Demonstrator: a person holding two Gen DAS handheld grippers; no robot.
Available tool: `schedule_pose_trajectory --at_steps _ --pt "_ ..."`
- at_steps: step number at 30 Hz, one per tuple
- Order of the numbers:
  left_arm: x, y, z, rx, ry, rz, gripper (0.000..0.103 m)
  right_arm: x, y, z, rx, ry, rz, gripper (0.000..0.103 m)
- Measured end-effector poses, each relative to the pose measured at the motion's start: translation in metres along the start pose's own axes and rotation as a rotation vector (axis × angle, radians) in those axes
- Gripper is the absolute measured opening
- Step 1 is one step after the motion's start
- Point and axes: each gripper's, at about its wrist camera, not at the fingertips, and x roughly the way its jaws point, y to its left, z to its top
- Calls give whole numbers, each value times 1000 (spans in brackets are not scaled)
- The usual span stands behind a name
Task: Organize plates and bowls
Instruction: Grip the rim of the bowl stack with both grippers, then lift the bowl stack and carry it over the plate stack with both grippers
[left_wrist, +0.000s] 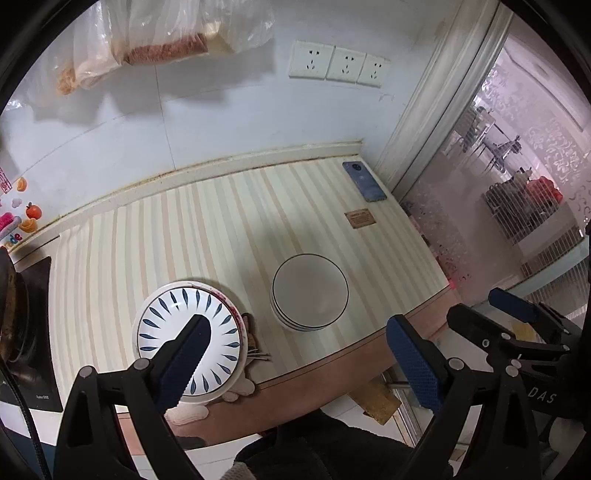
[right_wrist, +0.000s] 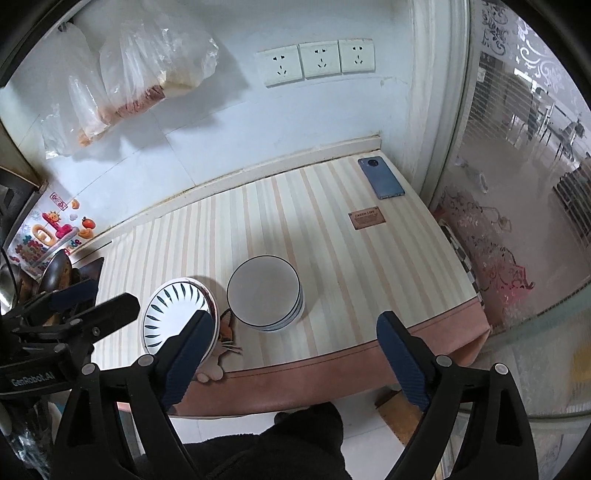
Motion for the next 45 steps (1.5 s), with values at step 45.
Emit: schedule_pose_trajectory --at_steps 45 --pt "267 58 23 -240 525 -269 64 354 -43 -19 345 567 516 61"
